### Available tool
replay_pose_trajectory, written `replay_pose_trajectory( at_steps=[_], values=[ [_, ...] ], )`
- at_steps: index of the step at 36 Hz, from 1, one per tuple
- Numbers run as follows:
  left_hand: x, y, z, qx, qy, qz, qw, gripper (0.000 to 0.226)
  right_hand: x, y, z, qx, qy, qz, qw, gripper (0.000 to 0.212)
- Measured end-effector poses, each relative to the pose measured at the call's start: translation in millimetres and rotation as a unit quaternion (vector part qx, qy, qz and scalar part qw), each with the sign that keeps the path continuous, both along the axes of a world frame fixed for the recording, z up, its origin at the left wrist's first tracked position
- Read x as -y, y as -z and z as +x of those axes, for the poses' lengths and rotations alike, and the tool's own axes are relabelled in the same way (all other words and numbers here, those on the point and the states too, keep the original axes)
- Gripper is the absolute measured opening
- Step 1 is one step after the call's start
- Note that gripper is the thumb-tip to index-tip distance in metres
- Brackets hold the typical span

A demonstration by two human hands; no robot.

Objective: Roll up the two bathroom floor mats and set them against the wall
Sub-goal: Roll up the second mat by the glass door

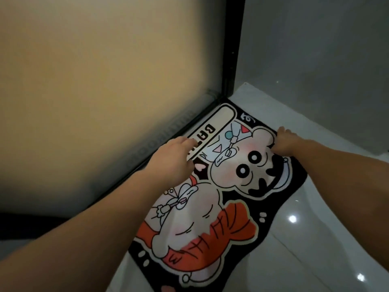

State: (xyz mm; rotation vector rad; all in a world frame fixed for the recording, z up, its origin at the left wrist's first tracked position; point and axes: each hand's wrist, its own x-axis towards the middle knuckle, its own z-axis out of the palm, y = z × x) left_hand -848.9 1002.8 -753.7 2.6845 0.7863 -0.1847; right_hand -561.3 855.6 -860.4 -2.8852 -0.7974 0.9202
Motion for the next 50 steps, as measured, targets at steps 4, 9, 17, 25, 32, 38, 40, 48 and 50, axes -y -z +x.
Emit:
replay_pose_trajectory(
  at_steps=[4,9,17,25,32,38,40,48,50],
  values=[
    [9,-3,2,-0.007,-0.023,-0.007,1.000,0.049,1,7,3,-0.035,0.010,0.017,0.999,0.074],
    [12,-4,9,-0.020,-0.023,-0.011,0.999,0.046,3,8,7,0.064,-0.058,0.025,0.996,0.017],
    [8,-14,15,0.007,-0.012,0.004,1.000,0.048,7,-20,-7,0.028,-0.032,0.109,0.993,0.017],
    [4,-36,33,0.107,0.062,0.068,0.990,0.073,17,-138,-49,0.212,-0.213,0.100,0.948,0.017],
    [12,-58,55,0.089,0.133,-0.034,0.987,0.084,37,-240,-93,0.245,-0.292,0.109,0.918,0.035],
    [-4,-73,40,0.088,0.135,-0.053,0.986,0.036,36,-253,-95,0.240,-0.374,0.066,0.893,0.030],
    [-12,-82,34,0.066,0.132,-0.074,0.986,0.043,31,-251,-96,0.219,-0.406,0.073,0.884,0.033],
    [-6,-82,9,-0.037,0.140,-0.083,0.986,0.053,17,-232,-106,0.192,-0.464,0.089,0.860,0.018],
    [-7,-79,8,-0.031,0.131,-0.066,0.989,0.050,18,-230,-106,0.200,-0.470,0.079,0.856,0.018]
  ],
)
